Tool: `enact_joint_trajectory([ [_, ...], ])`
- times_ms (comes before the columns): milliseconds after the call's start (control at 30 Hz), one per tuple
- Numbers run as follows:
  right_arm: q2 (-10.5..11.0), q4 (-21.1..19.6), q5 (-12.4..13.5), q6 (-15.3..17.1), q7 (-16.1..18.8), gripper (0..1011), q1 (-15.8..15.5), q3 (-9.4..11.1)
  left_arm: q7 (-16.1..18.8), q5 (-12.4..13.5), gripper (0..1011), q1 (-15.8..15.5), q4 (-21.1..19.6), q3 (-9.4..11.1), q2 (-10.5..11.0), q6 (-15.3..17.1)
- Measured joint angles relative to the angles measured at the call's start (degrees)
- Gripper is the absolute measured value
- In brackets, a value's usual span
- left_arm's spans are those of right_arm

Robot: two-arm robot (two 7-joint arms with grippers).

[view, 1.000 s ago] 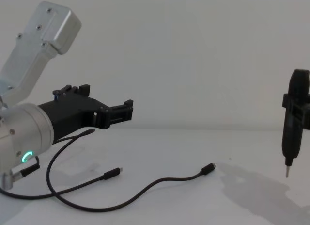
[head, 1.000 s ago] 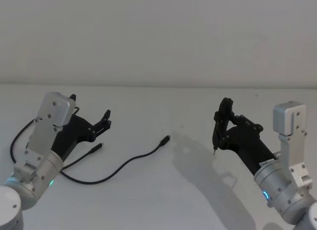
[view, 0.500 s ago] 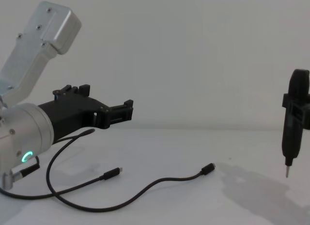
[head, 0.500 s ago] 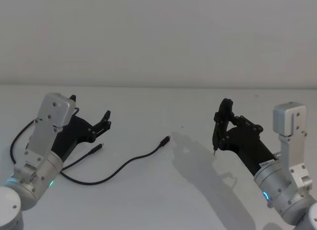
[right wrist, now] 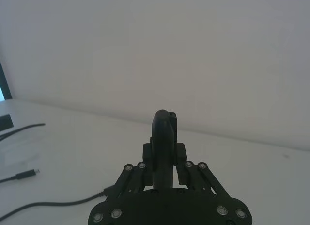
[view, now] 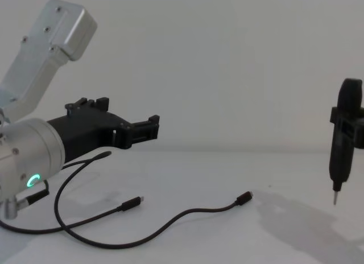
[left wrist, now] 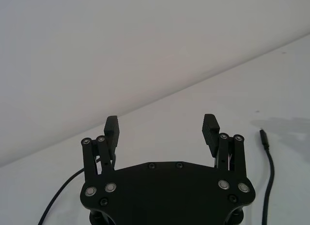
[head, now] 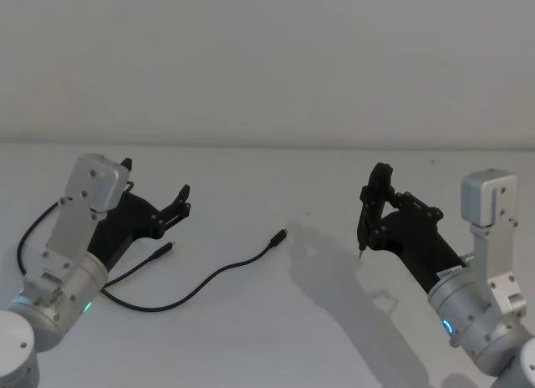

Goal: Pick up the data cable with the one hand.

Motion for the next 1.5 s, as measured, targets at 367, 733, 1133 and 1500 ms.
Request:
enact_joint_trajectory([
  [367,-1.41,1.7,1.58,-1.56,2.3,275,2.7,0.05,-6.18,-2.69,1001,-1.54,-0.22,0.15,1.17,1.22],
  [733,-3.02,4.94,3.29,-2.2,5.12,274,6.28,-0.11,-14.41,-6.11,1001,-3.13,-1.04,1.07,3.1,4.59],
  [1133,-4.19,10.37,4.97,-1.34,8.38,274,10.17,-0.39,-22.85,-8.94,1001,-5.24,-1.92,3.54,5.63,11.23],
  [1500,-4.89,14.94,6.37,-1.62,11.64,275,13.8,-1.13,-24.07,-9.09,1001,-6.08,-2.5,4.82,6.59,15.58],
])
